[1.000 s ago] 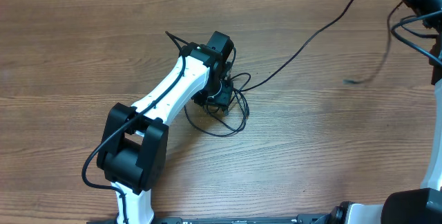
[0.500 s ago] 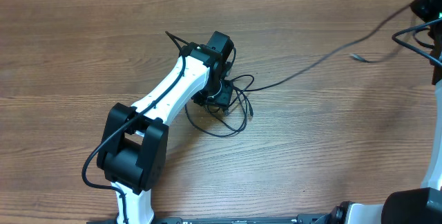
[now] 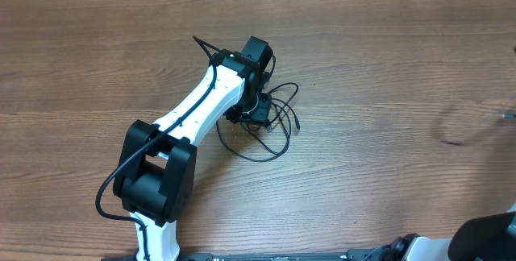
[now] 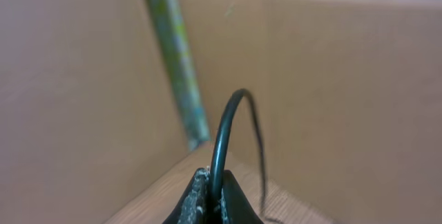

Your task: Untangle cables

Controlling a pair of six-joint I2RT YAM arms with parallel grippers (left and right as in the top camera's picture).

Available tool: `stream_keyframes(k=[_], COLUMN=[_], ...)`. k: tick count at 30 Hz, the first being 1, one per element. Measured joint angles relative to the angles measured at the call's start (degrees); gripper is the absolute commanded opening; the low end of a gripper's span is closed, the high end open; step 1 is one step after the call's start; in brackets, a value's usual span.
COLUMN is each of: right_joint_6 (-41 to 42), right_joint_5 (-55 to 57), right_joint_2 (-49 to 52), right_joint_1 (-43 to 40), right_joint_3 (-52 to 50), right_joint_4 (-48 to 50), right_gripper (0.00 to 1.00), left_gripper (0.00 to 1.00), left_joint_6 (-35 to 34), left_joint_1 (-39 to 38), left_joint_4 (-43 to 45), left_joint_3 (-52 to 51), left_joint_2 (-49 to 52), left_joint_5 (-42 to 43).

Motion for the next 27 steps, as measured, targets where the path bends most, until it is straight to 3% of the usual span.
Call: stream_keyframes(k=[8,16,22,27], right_joint_6=[-9.5,-19.8,-20.9,-20.2], right_joint_5=[-0.6,2.3,9.5,8.6], right_joint_2=[1.6,12.1,17.0,16.9], right_joint_1=[-4.0,-6.7,-13.2,-19.2], right_joint_3=[0.1,0.3,0.3,0.3], right_joint_4=[3.7,0.0,-0.8,-0.5], right_gripper=[0.04,0.04,0.04,0.04], left_gripper=[0.44,0.44,0.46,0.48], left_joint_6=[0.0,0.0,-0.1,-0.9], left_joint_1=[0.0,0.0,0.0,0.0], left_joint_4=[-1.1,-1.8,-1.9,-1.5], left_joint_3=[0.0,0.0,0.0,0.0], left_joint_2=[0.0,0.0,0.0,0.0], left_joint_5=[-3.6,-4.7,-4.8,-4.8])
